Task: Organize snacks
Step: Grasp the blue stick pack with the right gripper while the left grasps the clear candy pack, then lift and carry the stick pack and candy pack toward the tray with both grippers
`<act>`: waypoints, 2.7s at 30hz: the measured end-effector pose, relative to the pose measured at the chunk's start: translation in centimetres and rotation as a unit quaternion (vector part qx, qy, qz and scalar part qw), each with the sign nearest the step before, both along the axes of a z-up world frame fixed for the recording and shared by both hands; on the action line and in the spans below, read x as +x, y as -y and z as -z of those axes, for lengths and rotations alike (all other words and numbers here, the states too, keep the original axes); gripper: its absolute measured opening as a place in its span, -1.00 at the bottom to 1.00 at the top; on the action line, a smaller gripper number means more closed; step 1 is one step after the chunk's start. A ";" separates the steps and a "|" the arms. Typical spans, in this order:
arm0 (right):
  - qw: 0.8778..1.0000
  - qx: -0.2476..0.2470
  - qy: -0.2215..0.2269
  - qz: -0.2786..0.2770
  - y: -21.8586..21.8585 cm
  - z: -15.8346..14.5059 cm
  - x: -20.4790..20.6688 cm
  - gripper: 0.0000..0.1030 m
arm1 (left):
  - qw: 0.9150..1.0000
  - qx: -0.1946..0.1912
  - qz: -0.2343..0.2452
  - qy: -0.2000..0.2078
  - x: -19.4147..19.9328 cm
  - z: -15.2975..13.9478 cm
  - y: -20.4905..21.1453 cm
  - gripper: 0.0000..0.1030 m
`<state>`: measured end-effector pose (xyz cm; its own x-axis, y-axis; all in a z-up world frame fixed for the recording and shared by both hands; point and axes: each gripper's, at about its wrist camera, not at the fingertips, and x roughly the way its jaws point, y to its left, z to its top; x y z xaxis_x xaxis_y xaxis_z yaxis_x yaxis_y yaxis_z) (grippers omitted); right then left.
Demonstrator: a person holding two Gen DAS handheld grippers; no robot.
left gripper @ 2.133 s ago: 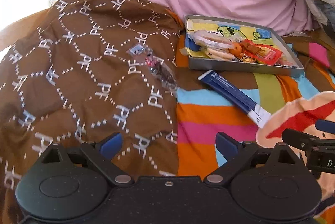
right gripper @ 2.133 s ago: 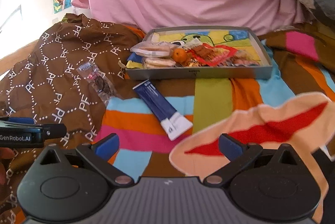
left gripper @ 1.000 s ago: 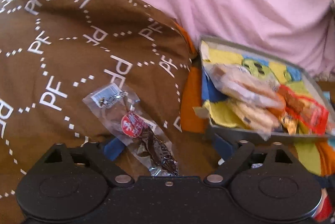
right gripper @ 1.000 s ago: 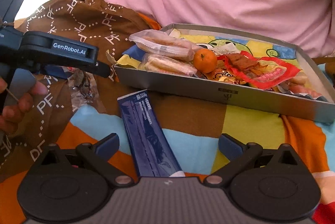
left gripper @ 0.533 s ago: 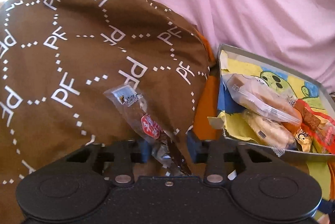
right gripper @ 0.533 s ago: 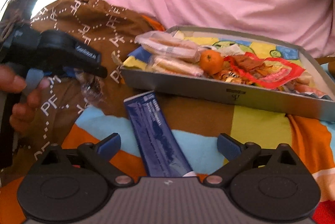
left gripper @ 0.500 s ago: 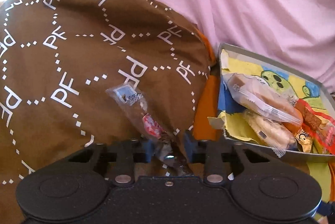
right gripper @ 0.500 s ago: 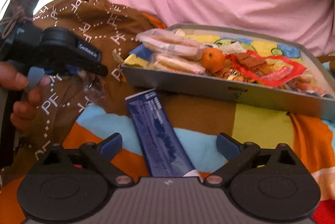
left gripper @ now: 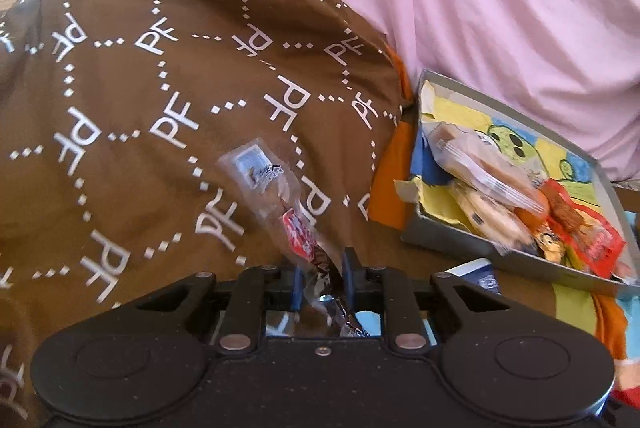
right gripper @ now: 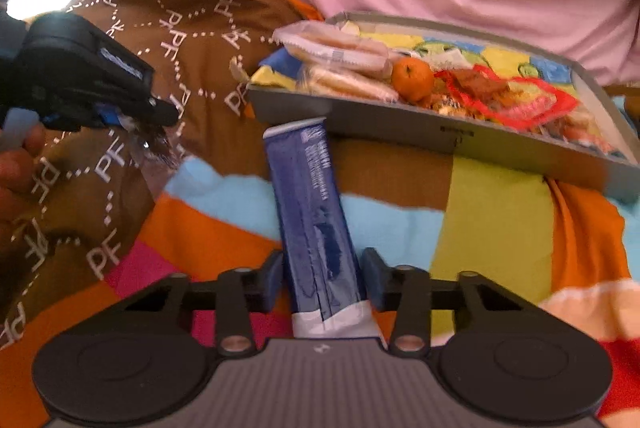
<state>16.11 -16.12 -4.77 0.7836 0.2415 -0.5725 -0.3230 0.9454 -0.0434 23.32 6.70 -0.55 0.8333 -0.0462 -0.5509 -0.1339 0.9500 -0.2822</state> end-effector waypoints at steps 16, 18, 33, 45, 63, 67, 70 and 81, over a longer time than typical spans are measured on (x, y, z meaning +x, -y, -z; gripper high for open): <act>0.997 0.030 -0.058 0.028 2.1 0.0 -6.0 -0.19 | 0.996 0.004 0.067 -0.063 -6.1 0.1 2.7 -0.73; 0.997 0.029 -0.062 0.030 1.9 0.0 -6.1 -0.14 | 0.994 0.011 0.074 -0.075 -6.8 0.4 3.1 -0.73; 0.996 0.037 -0.063 0.047 1.0 1.0 -6.2 -0.21 | 0.992 0.028 0.085 -0.088 -7.5 0.3 3.6 -0.73; 0.996 0.022 -0.061 0.058 3.6 -0.8 -12.1 -0.28 | 0.989 0.045 0.120 -0.078 -12.9 -0.2 7.9 -0.74; 0.997 -0.031 0.010 0.066 5.3 -3.0 -18.6 -0.29 | 0.985 0.074 0.145 -0.053 -18.8 -3.1 10.6 -0.74; 0.997 -0.022 0.018 0.069 5.6 -3.6 -18.8 -0.29 | 0.984 0.085 0.151 -0.048 -18.1 -4.4 11.2 -0.74; 0.996 -0.016 0.037 0.074 6.1 -4.2 -19.1 -0.29 | 0.984 0.081 0.152 -0.044 -17.3 -5.4 11.4 -0.74; 0.992 0.018 0.083 0.093 8.0 -5.9 -19.3 -0.29 | 0.988 0.076 0.134 -0.010 -14.5 -9.2 11.1 -0.74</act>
<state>-3.17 -24.12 1.10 0.8996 0.1017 -0.4246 -0.1338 0.9899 -0.0464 8.86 -4.44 8.68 0.7914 -0.1799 -0.5842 0.1248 0.9831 -0.1336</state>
